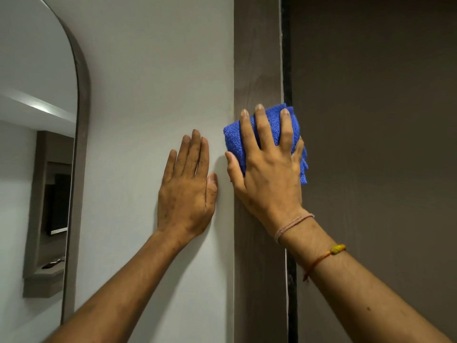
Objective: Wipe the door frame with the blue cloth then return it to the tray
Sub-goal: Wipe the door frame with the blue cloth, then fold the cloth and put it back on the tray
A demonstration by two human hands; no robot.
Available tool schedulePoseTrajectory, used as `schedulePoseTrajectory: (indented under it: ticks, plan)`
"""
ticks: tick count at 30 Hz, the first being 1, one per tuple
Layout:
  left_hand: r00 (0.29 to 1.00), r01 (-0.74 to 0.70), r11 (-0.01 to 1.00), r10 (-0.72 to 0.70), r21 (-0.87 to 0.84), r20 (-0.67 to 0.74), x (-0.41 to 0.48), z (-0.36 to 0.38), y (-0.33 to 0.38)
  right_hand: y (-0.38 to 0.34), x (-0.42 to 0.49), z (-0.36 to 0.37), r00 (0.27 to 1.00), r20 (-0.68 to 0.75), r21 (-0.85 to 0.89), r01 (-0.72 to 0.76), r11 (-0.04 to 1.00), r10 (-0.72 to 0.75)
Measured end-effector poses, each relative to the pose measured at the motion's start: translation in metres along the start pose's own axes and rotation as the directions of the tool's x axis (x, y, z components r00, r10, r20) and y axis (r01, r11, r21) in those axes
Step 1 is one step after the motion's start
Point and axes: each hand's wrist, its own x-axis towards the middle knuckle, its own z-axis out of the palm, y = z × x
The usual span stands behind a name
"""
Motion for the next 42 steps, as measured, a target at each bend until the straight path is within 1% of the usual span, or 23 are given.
schedulePoseTrajectory:
  ticks: [2,5,7,9,10,12,13,14,16,18,21,24,25,26,28,29,30,31,33,35,37,41,42]
  plan:
    - [1.0,-0.013,0.999,0.013,-0.037,0.005,-0.003,0.0,-0.001,-0.001,-0.014,0.003,1.0,-0.015,-0.003,-0.018,1.0,0.018]
    - [0.999,-0.02,0.991,0.024,-0.134,0.027,-0.009,-0.004,-0.003,-0.001,-0.057,0.006,1.0,0.017,-0.012,-0.002,1.0,0.002]
    - [0.998,0.029,0.967,-0.016,-0.253,0.056,-0.016,-0.012,0.005,0.004,-0.09,0.004,0.997,0.062,0.004,0.04,0.999,-0.04]
    - [0.992,0.124,0.906,-0.114,-0.404,0.047,-0.026,-0.026,0.019,0.011,-0.111,-0.001,0.997,0.067,0.106,0.043,0.993,-0.05]
    - [0.986,0.152,0.873,-0.165,-0.464,0.013,-0.03,-0.034,0.028,0.014,-0.117,-0.005,0.999,0.048,0.185,0.015,0.983,-0.024]
    - [0.973,0.164,0.821,-0.226,-0.547,-0.047,-0.041,-0.05,0.051,0.018,-0.12,-0.017,0.994,0.007,0.361,-0.104,0.927,0.109]
    - [0.972,0.176,0.782,-0.235,-0.598,-0.021,-0.047,-0.058,0.065,0.02,-0.12,-0.024,0.984,0.002,0.431,-0.162,0.888,0.179]
    - [0.971,0.216,0.723,-0.231,-0.656,0.065,-0.051,-0.066,0.08,0.022,-0.121,-0.031,0.974,-0.008,0.473,-0.196,0.859,0.226]
    - [0.93,0.36,0.602,-0.17,-0.713,0.325,-0.059,-0.077,0.112,0.029,-0.13,-0.044,0.969,-0.043,0.482,-0.194,0.854,0.245]
    - [0.859,0.483,0.484,-0.1,-0.73,0.502,-0.067,-0.078,0.138,0.037,-0.146,-0.056,0.973,-0.064,0.463,-0.168,0.87,0.222]
    - [0.774,0.6,0.26,0.053,-0.757,0.631,-0.076,-0.076,0.172,0.057,-0.176,-0.08,0.964,-0.003,0.427,-0.239,0.872,0.266]
    - [0.718,0.632,0.149,0.258,-0.76,0.647,-0.092,-0.071,0.206,0.083,-0.208,-0.109,0.906,0.151,0.385,-0.423,0.82,0.396]
    - [0.703,0.638,0.118,0.312,-0.761,0.639,-0.098,-0.068,0.215,0.094,-0.219,-0.121,0.867,0.23,0.38,-0.499,0.779,0.443]
    - [0.675,0.653,0.084,0.385,-0.753,0.629,-0.106,-0.066,0.23,0.108,-0.233,-0.136,0.802,0.321,0.374,-0.595,0.711,0.503]
    - [0.602,0.687,0.029,0.538,-0.726,0.59,-0.123,-0.066,0.263,0.141,-0.268,-0.174,0.638,0.5,0.428,-0.77,0.474,0.585]
    - [0.57,0.699,0.003,0.601,-0.715,0.56,-0.132,-0.066,0.28,0.156,-0.285,-0.193,0.58,0.564,0.48,-0.81,0.338,0.588]
    - [0.54,0.707,-0.016,0.658,-0.707,0.524,-0.141,-0.068,0.3,0.172,-0.304,-0.215,0.543,0.587,0.524,-0.82,0.228,0.6]
    - [0.508,0.718,-0.038,0.712,-0.696,0.485,-0.151,-0.073,0.325,0.187,-0.329,-0.237,0.495,0.579,0.548,-0.825,0.14,0.647]
    - [0.449,0.732,-0.068,0.797,-0.678,0.405,-0.171,-0.084,0.375,0.211,-0.372,-0.278,0.395,0.528,0.571,-0.82,0.03,0.752]
    - [0.405,0.743,-0.061,0.833,-0.666,0.376,-0.189,-0.094,0.423,0.229,-0.408,-0.312,0.293,0.455,0.565,-0.825,-0.019,0.841]
    - [0.338,0.792,-0.058,0.871,-0.608,0.356,-0.217,-0.109,0.483,0.249,-0.447,-0.356,0.171,0.387,0.541,-0.837,-0.074,0.906]
    - [0.211,0.88,-0.008,0.902,-0.475,0.377,-0.283,-0.13,0.6,0.293,-0.521,-0.432,-0.057,0.237,0.48,-0.861,-0.168,0.97]
    - [0.163,0.904,0.02,0.907,-0.428,0.388,-0.305,-0.135,0.632,0.306,-0.544,-0.45,-0.114,0.197,0.459,-0.867,-0.194,0.974]
